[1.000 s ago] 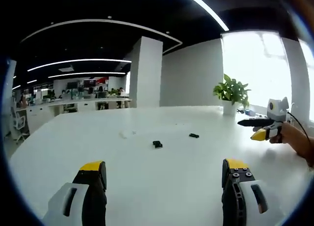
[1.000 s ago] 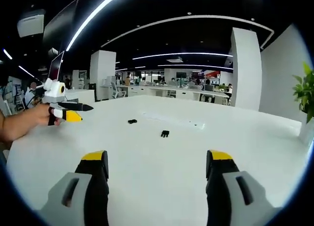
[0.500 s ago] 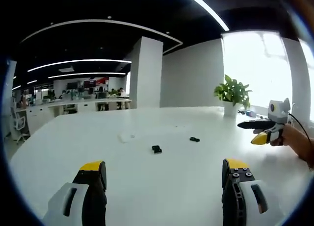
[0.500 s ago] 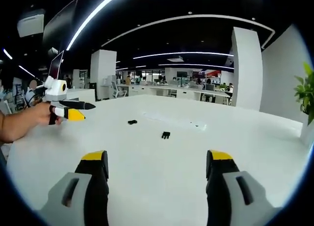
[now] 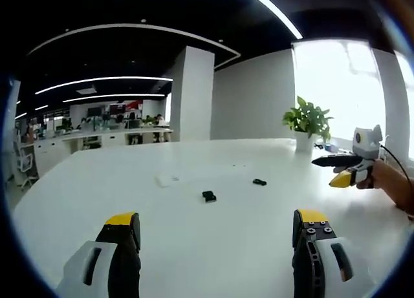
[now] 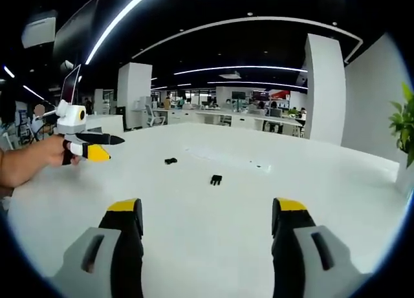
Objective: Snap the two parts of the plastic buckle together until the buckle closes and remains connected.
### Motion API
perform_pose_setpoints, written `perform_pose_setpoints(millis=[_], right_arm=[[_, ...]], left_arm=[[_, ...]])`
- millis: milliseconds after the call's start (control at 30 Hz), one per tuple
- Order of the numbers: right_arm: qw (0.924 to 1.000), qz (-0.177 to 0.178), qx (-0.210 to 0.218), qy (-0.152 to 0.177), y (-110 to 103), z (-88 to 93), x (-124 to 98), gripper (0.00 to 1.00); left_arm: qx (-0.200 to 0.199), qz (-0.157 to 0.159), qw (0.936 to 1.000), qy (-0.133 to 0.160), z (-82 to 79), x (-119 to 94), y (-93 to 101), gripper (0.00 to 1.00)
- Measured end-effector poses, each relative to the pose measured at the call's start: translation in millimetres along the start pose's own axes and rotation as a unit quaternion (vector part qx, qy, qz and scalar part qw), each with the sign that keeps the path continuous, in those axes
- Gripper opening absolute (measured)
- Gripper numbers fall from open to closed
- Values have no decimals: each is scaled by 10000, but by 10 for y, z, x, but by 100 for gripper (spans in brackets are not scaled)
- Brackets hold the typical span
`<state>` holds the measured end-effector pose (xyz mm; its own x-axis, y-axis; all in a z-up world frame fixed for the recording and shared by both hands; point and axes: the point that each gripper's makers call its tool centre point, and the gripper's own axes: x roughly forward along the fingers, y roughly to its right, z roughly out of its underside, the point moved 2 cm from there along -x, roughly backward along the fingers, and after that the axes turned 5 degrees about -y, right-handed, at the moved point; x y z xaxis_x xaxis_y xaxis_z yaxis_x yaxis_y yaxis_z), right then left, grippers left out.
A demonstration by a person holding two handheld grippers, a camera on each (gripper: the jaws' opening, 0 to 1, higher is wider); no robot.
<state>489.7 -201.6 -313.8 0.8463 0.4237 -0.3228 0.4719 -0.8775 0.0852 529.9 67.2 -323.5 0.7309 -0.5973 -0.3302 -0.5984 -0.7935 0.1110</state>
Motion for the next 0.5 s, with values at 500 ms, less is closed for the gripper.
perform_pose_setpoints(millis=[500], right_arm=[[10000,-9,11,-68,11,24,65,81]], left_arm=[[47,13,10000,-25,3,59,-10,100]])
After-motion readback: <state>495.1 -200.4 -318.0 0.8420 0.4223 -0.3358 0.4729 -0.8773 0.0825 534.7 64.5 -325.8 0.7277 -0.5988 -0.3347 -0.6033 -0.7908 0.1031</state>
